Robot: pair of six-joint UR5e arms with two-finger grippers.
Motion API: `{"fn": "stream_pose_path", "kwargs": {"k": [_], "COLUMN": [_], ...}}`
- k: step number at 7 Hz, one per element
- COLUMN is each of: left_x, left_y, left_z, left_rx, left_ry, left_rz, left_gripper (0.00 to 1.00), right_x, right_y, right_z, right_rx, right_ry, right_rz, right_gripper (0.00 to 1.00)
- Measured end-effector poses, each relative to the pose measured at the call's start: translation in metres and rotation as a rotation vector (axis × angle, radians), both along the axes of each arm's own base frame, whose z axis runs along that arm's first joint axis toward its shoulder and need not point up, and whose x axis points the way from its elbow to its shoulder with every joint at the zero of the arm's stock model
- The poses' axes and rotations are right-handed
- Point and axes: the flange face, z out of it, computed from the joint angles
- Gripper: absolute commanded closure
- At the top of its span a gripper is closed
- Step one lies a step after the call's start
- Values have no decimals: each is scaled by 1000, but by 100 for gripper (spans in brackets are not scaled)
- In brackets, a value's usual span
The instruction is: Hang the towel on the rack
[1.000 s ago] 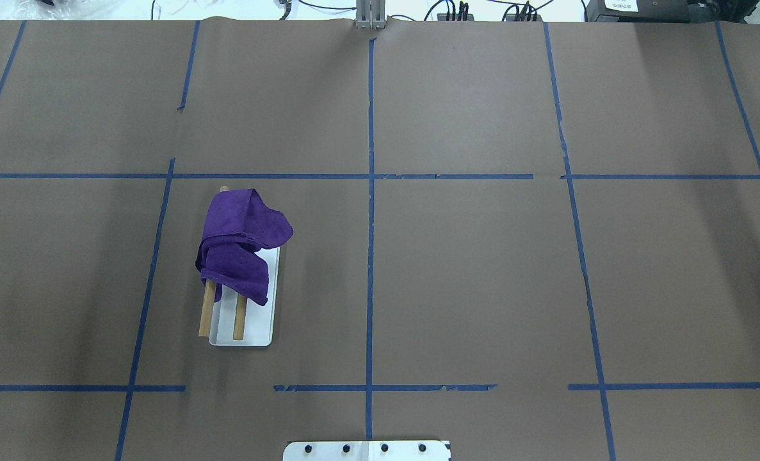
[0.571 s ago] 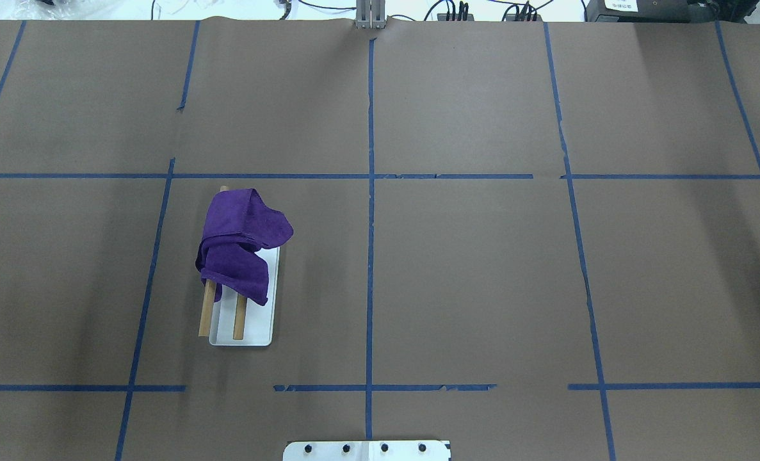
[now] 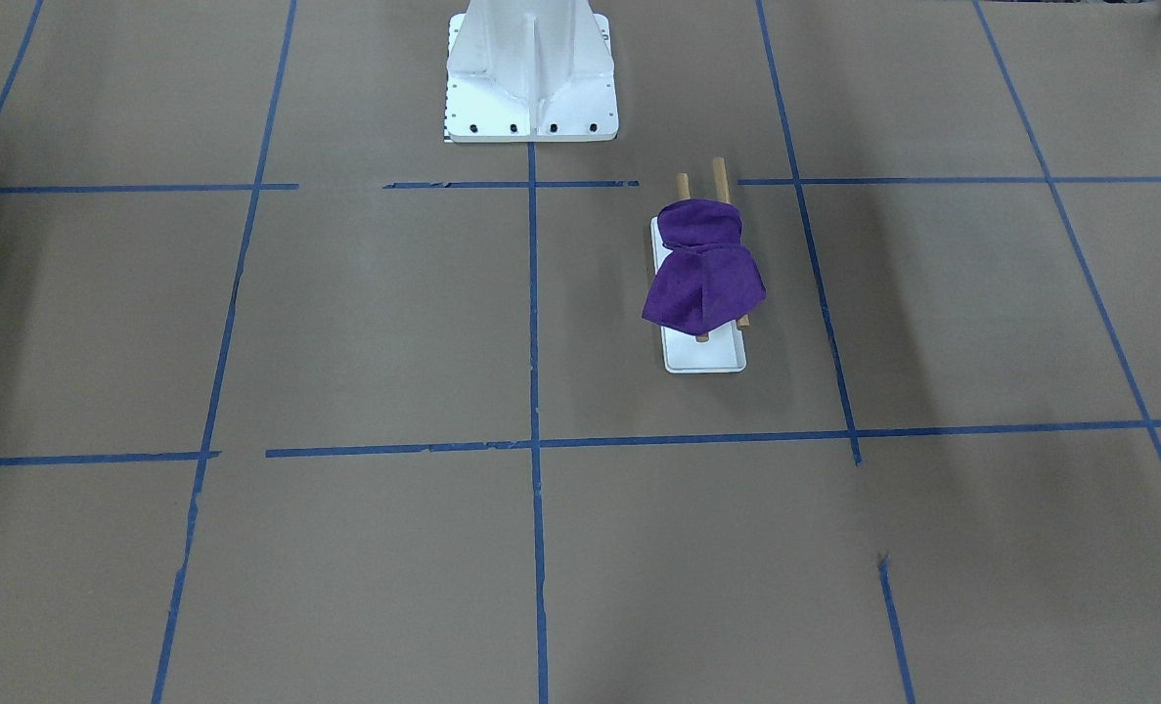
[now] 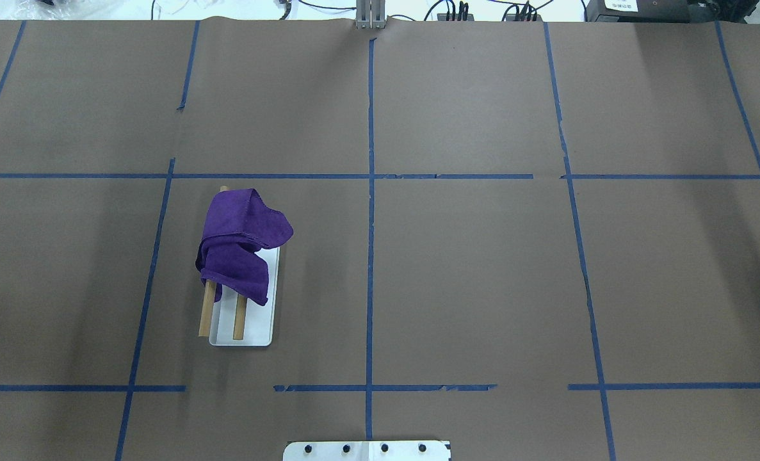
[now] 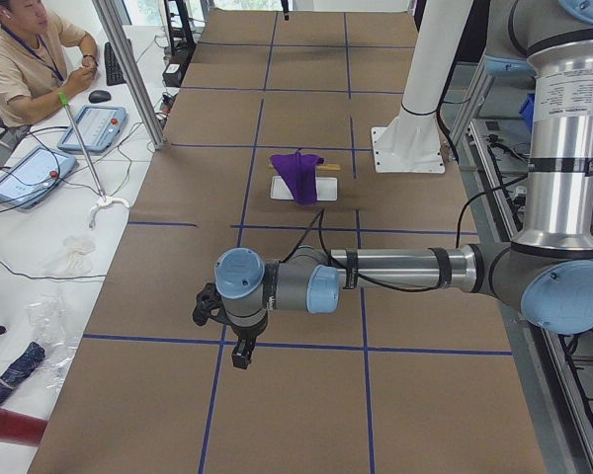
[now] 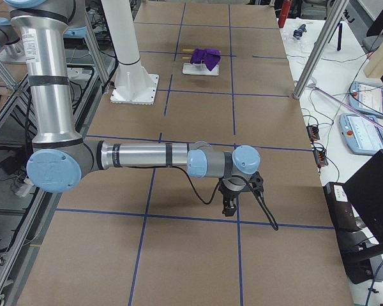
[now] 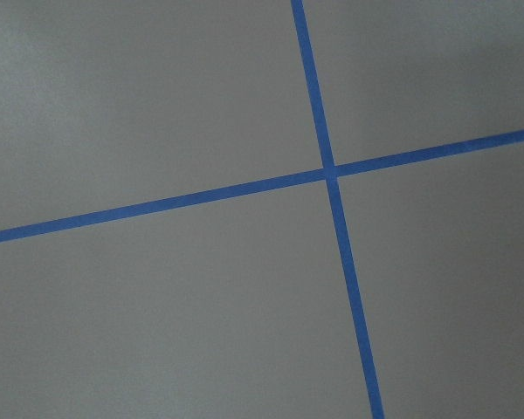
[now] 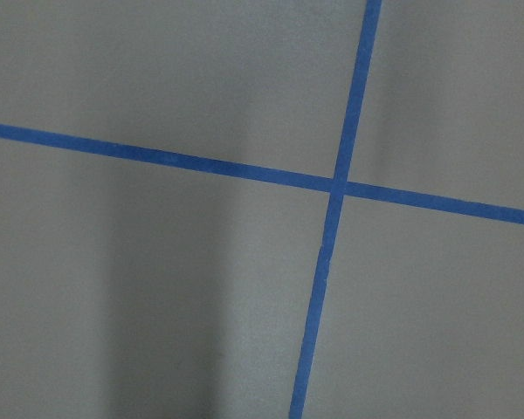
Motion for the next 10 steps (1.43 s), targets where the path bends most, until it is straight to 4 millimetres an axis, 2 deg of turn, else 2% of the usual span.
{"fn": "stream_pose_path", "kwargs": {"k": [2, 3, 7, 10], "left_x": [1, 1, 1, 2], "left_y": [-10, -12, -19, -19], "left_z": [-24, -29, -40, -39], "left_rx": [-30, -35, -16, -20], "left_ry": [-30, -36, -34, -35], "left_rz": [7, 7, 9, 10], "left_gripper": [0, 0, 0, 0], "right_x": [0, 0, 0, 0], "right_y": [0, 0, 3, 2], "right_z": [-1, -2, -3, -10], "right_rx": [2, 3, 6, 19], "right_ry": [-1, -2, -3, -4], "right_rz": [0, 0, 0, 1], "right_gripper": [0, 0, 0, 0]}}
